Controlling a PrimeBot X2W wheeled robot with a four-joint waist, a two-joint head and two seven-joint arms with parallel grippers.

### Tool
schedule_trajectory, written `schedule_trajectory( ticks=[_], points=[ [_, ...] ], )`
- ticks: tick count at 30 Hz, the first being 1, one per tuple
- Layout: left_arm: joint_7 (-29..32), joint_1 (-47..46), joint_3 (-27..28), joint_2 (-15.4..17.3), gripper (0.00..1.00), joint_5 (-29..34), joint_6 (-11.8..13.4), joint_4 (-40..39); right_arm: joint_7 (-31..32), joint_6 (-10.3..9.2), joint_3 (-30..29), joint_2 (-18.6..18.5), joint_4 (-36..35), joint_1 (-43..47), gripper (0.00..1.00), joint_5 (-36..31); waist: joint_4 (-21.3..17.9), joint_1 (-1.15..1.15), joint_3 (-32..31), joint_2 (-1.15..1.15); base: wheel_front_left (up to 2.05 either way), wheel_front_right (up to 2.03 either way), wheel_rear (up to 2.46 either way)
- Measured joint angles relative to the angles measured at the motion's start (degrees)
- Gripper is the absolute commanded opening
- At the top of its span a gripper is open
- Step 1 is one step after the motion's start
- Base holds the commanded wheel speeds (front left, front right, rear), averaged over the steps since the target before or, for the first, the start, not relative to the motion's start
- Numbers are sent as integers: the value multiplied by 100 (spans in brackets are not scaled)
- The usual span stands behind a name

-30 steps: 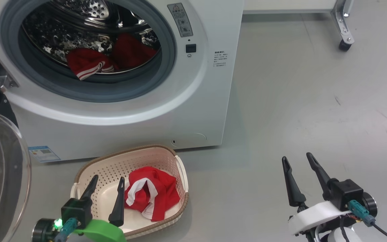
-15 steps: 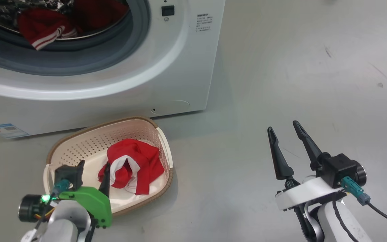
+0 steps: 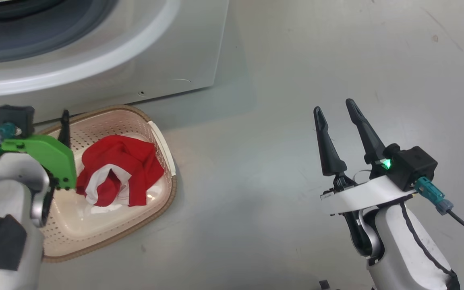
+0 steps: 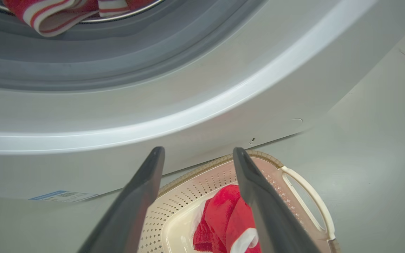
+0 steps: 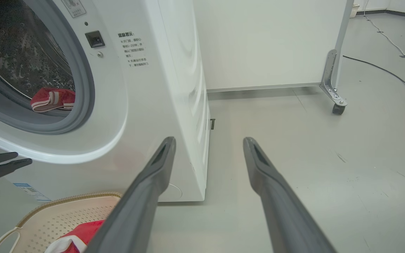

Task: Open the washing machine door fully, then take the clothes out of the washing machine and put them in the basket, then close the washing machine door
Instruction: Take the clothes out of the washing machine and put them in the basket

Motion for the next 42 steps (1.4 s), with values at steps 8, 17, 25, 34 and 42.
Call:
schedule_trajectory(
  ticks=[8,17,25,34,42],
  points=[
    [113,-888,122,581,100,327,0,15,0,-149,152,-2,-54,-326,100,349,-386,1,493,0,0,0,0],
    [302,-1768,211,1123,100,606,-9,-31,0,-293,377,-1,-62,-415,100,673,-779,1,791,0,0,0,0],
    [669,-2399,215,1825,100,947,-151,34,0,-345,549,0,-81,-489,100,878,-1049,1,936,0,0,0,0],
    [1406,-2836,290,2263,100,996,-368,328,0,-394,642,2,-154,-608,100,1014,-1264,1,1081,0,0,0,0],
    [2111,-3154,392,2584,100,982,-419,539,0,-405,721,5,-240,-655,100,1135,-1407,0,1273,0,0,0,0]
  ],
)
